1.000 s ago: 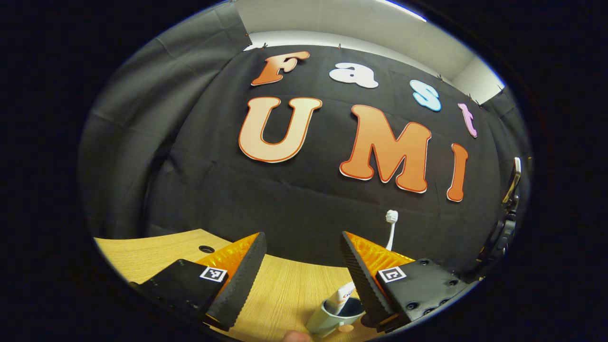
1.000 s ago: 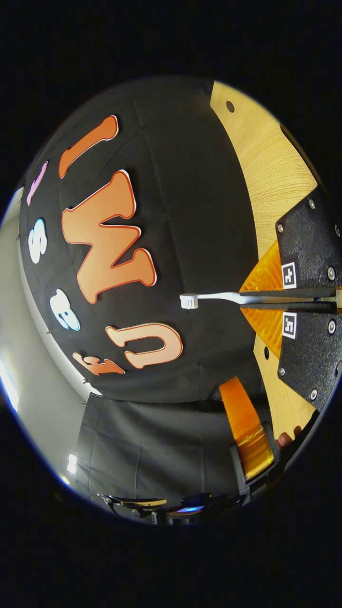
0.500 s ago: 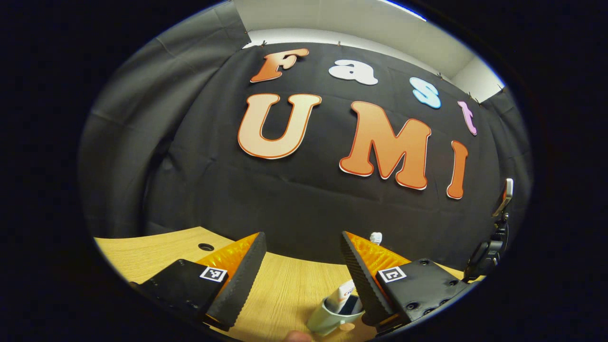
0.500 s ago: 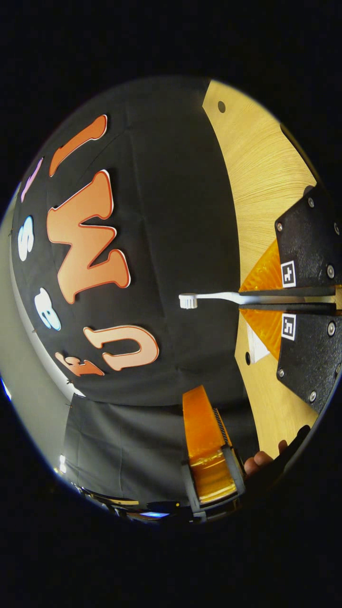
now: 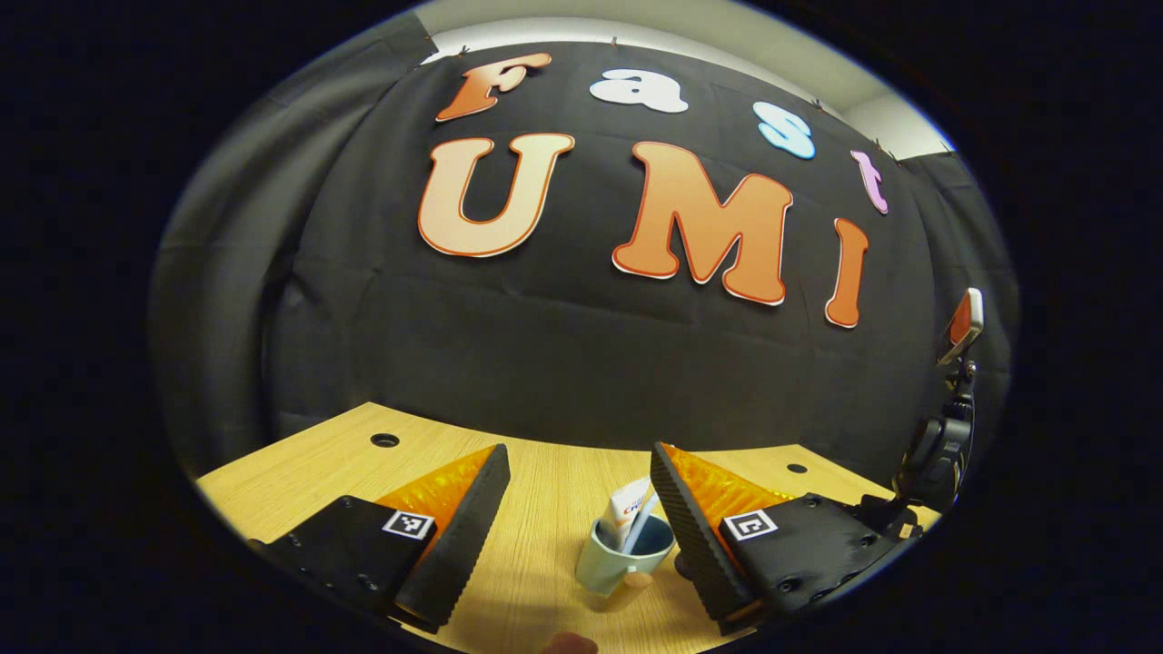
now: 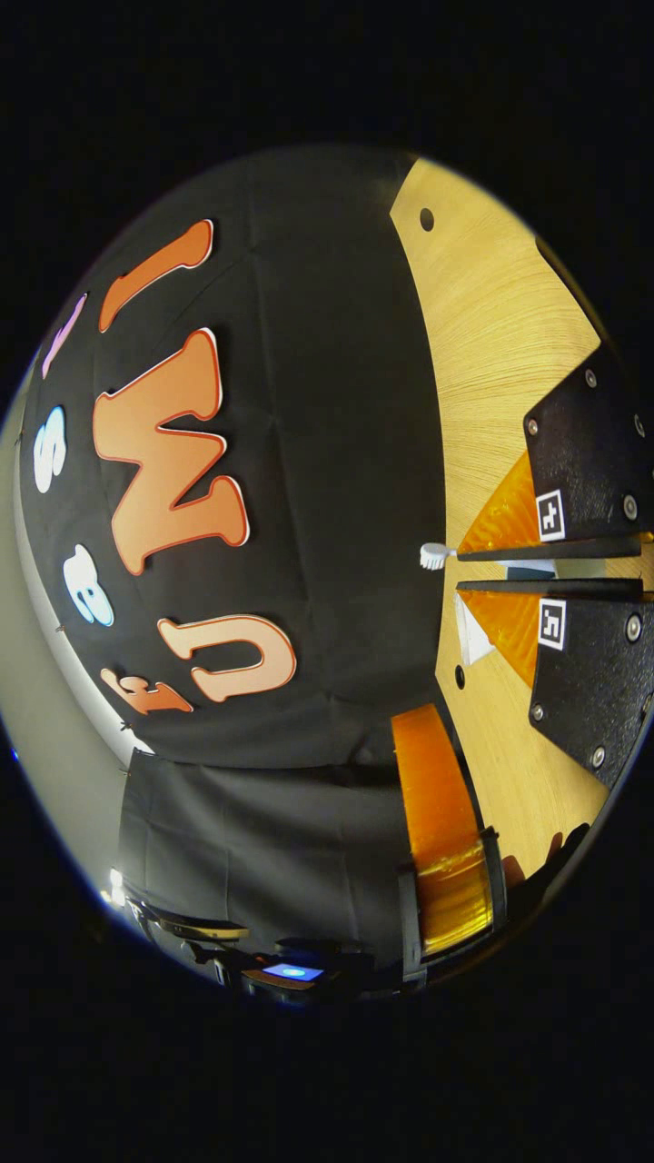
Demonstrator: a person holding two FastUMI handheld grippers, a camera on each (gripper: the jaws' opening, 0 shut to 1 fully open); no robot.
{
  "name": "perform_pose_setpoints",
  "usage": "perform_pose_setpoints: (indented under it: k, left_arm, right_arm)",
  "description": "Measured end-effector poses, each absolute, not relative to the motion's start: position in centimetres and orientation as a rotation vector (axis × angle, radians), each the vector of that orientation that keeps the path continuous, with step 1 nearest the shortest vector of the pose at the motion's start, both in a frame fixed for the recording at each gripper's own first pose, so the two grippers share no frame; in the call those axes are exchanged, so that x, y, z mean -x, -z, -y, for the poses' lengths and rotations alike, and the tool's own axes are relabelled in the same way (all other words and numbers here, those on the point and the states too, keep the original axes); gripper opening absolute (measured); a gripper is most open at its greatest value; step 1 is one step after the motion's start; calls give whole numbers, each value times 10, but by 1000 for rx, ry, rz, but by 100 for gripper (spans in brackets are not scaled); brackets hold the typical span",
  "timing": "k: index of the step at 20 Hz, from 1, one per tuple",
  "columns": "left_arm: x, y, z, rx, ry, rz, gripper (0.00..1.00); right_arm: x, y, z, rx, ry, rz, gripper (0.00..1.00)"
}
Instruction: Put the toothbrush and toothpaste on the desktop into the cup, then pick up the cup and place it on the coaster on the desktop.
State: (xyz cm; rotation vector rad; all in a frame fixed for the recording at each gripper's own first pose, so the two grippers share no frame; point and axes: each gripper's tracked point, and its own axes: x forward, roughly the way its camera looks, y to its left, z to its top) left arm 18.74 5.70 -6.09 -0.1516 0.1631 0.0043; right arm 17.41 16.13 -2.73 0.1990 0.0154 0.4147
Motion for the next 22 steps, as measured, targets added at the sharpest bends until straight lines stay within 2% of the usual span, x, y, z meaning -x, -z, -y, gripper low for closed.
perform_pose_setpoints:
  k: [1,3,4,5,6,7,8,10,14,19,22]
  left_arm:
    - [-184,58,-53,157,14,-182,100]
    - [-181,58,-43,183,52,-238,100]
    - [-180,58,-38,191,71,-275,100]
    - [-179,59,-33,189,86,-309,100]
    - [-179,61,-29,175,101,-358,100]
    - [-180,63,-26,157,118,-394,100]
    - [-182,64,-23,131,123,-431,100]
    - [-185,71,-19,81,119,-508,100]
    - [-190,79,-11,46,126,-624,100]
    - [-193,100,0,22,165,-782,100]
    - [-193,114,-5,-14,142,-860,100]
  right_arm:
    - [-169,24,-159,-198,-415,-10,11]
    - [-159,15,-147,-183,-403,2,30]
    - [-154,8,-139,-174,-393,17,33]
    - [-150,3,-130,-166,-382,31,50]
    - [-145,1,-122,-156,-376,33,59]
    - [-139,1,-114,-143,-373,33,63]
    - [-135,1,-103,-136,-362,32,72]
    - [-128,-2,-80,-145,-333,32,84]
    - [-112,-8,-38,-152,-277,34,95]
    - [-87,-4,6,-114,-201,23,96]
    - [-72,4,26,-128,-175,6,96]
